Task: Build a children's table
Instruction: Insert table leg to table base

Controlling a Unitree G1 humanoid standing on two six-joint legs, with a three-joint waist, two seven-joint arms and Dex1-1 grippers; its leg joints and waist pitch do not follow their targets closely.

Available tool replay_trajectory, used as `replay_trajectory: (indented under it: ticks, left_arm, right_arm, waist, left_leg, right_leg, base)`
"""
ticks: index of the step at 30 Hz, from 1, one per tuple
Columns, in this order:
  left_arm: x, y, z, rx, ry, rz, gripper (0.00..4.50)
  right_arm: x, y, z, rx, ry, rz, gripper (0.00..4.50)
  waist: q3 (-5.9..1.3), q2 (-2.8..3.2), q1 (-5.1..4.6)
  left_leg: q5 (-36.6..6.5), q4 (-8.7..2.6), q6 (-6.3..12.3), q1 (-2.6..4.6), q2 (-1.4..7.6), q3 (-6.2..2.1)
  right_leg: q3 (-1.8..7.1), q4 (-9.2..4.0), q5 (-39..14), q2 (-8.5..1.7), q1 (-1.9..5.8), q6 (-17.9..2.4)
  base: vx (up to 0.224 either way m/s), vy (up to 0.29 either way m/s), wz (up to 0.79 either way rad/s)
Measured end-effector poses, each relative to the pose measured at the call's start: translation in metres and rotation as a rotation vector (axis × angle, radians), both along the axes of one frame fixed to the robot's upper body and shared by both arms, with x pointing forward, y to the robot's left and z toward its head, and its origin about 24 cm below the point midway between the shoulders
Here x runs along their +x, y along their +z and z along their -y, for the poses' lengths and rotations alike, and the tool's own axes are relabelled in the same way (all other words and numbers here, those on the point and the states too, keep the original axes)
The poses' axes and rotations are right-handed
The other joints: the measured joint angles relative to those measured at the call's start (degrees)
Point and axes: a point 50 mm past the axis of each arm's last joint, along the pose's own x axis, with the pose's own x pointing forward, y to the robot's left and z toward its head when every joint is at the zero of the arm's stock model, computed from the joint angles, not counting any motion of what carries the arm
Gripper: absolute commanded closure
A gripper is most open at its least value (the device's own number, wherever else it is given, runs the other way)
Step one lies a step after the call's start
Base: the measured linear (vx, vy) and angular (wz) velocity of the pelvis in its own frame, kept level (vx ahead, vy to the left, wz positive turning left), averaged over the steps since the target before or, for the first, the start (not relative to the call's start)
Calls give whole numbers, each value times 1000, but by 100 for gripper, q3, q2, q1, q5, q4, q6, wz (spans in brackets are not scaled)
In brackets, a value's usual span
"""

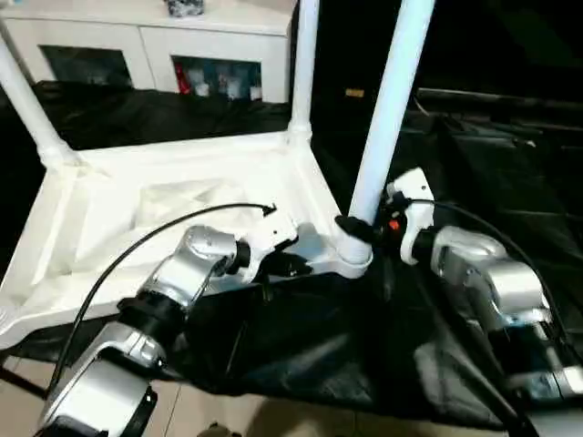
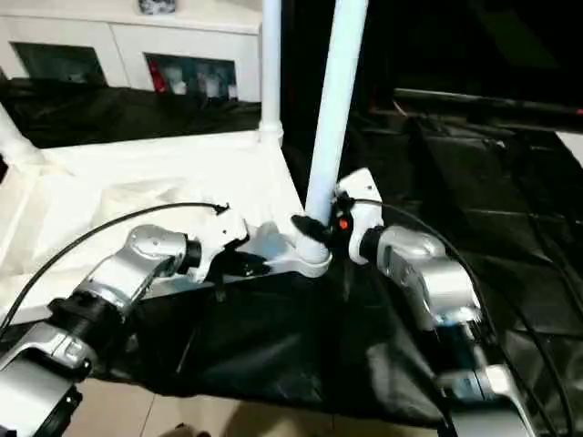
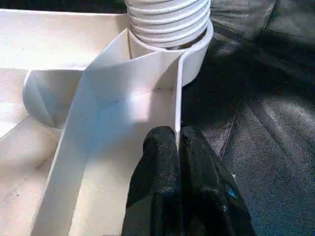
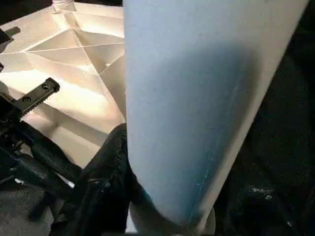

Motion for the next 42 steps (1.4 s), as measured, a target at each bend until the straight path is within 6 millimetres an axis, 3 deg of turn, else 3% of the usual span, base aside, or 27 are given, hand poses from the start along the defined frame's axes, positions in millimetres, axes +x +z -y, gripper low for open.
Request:
replay_trajectory:
  ticks: [7, 16, 25, 34, 42]
  left_arm:
    - [0, -1, -2, 0, 5, -6, 450]
    - [2, -1, 1, -8, 12, -8, 450]
    - [3, -2, 6, -3, 8, -6, 450]
    - [5, -3, 7, -5, 7, -3, 450]
    - [6, -4, 3, -2, 18, -2, 450]
  right_arm:
    - [1, -3, -2, -11, 17, -6, 262]
    - [0, -15, 7, 211, -110, -55, 262]
    - [-16, -30, 15, 321, -183, -16, 263]
    - [-28, -28, 14, 167, -173, 105, 263]
    - [-18, -20, 4, 32, -76, 123, 263]
  waist:
    - [-6, -9, -34]
    - [-7, -5, -38]
    - [-22, 22, 69]
    - [-26, 59, 87]
    - [-24, 57, 14]
  left_leg:
    - [0, 1, 0, 2, -1, 0]
    - [0, 1, 0, 0, -1, 0]
    - [0, 1, 0, 2, -3, -1]
    - [0, -2, 0, 4, -4, -5]
    - [0, -2, 0, 7, -4, -5]
  right_leg:
    - [1, 0, 2, 0, 2, -2]
    - [1, -1, 8, 0, 2, -13]
    - [0, -12, 8, -3, 8, -12]
    - [-1, -23, 0, -3, 15, 2]
    - [-2, -24, -6, -2, 16, 13]
  base:
    - [0, 0, 0]
    - [0, 0, 0]
    - [0, 0, 0]
    - [0, 0, 0]
    - [0, 0, 0]
